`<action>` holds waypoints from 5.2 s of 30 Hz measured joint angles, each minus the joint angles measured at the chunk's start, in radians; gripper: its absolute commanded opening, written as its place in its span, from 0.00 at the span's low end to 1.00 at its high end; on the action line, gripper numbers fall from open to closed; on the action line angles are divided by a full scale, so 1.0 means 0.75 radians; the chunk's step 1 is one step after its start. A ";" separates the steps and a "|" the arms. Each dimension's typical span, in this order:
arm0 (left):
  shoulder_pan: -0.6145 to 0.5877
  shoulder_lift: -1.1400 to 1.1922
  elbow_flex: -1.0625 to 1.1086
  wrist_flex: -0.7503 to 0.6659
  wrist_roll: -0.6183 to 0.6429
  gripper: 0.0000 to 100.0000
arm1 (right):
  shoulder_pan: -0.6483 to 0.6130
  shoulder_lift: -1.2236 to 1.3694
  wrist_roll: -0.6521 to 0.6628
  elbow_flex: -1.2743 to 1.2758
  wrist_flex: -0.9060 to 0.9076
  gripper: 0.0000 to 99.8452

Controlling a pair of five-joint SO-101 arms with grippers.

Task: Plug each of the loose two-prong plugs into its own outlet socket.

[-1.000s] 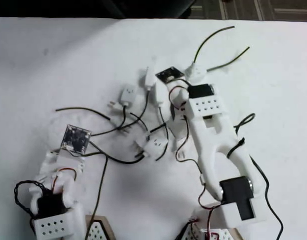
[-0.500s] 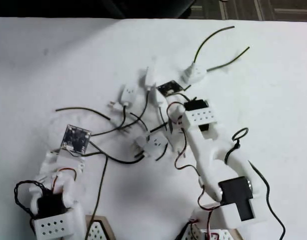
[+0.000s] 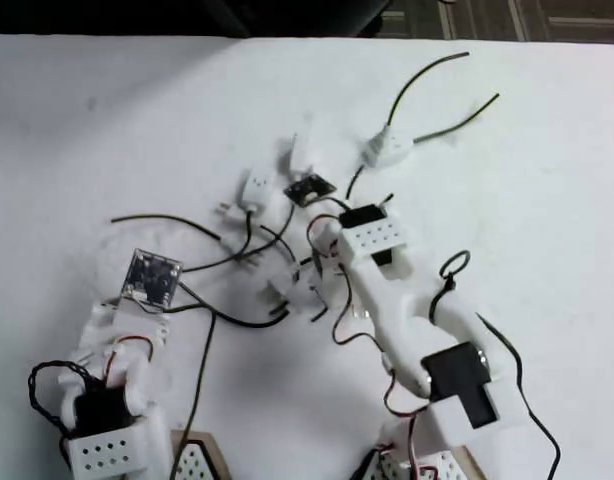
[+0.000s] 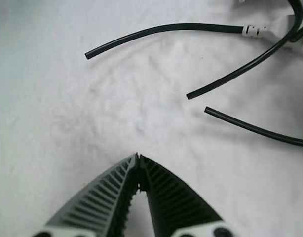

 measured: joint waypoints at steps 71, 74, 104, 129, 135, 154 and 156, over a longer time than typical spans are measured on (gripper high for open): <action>0.215 0.362 -0.659 0.080 0.000 0.03 | 0.223 -1.410 -0.372 0.573 -0.094 0.02; 0.327 0.622 -0.814 0.117 0.000 0.08 | 0.333 -1.410 -0.381 0.573 -0.106 0.02; 1.074 2.248 -1.317 -0.370 0.264 0.21 | 0.591 -1.408 -0.381 0.673 -0.231 0.02; 1.105 2.124 -1.283 -0.211 0.207 0.02 | 0.591 -1.408 -0.381 0.673 -0.231 0.02; 1.088 1.643 -1.068 -0.092 0.084 0.02 | 0.591 -1.408 -0.381 0.673 -0.231 0.02; 0.843 1.217 -0.624 -0.184 -0.039 0.21 | 0.589 -1.408 -0.381 0.675 -0.231 0.02; 0.841 1.217 -0.681 -0.113 -0.039 0.21 | 0.587 -1.408 -0.381 0.675 -0.231 0.02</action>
